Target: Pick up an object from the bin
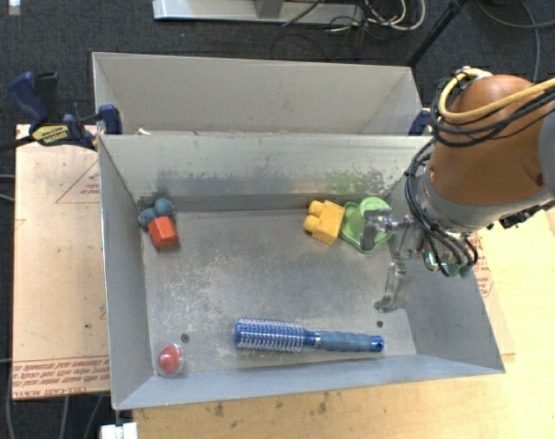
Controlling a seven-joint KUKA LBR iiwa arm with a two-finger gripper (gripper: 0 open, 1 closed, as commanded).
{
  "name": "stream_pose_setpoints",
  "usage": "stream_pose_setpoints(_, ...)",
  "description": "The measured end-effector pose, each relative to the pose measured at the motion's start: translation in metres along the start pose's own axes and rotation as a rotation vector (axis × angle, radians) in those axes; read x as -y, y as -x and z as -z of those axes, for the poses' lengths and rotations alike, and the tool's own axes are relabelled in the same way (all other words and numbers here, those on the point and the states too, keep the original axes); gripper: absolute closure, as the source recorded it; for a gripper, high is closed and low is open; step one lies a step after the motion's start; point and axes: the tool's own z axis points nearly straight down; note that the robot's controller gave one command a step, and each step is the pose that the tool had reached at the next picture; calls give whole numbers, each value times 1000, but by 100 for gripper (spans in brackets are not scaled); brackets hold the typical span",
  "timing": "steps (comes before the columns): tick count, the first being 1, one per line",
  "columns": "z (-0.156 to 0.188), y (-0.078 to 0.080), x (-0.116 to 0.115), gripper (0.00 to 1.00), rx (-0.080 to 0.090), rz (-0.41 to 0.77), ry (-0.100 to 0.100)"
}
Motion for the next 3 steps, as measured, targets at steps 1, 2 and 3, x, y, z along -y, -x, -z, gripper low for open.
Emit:
stream_pose_setpoints(1, -162, -25, -29, 0, 14, 289, -1)
stream_pose_setpoints(2, -162, -26, -29, 100, 7, 291, -1)
stream_pose_setpoints(3, -33, -8, -27, 100, 17, 253, -3)
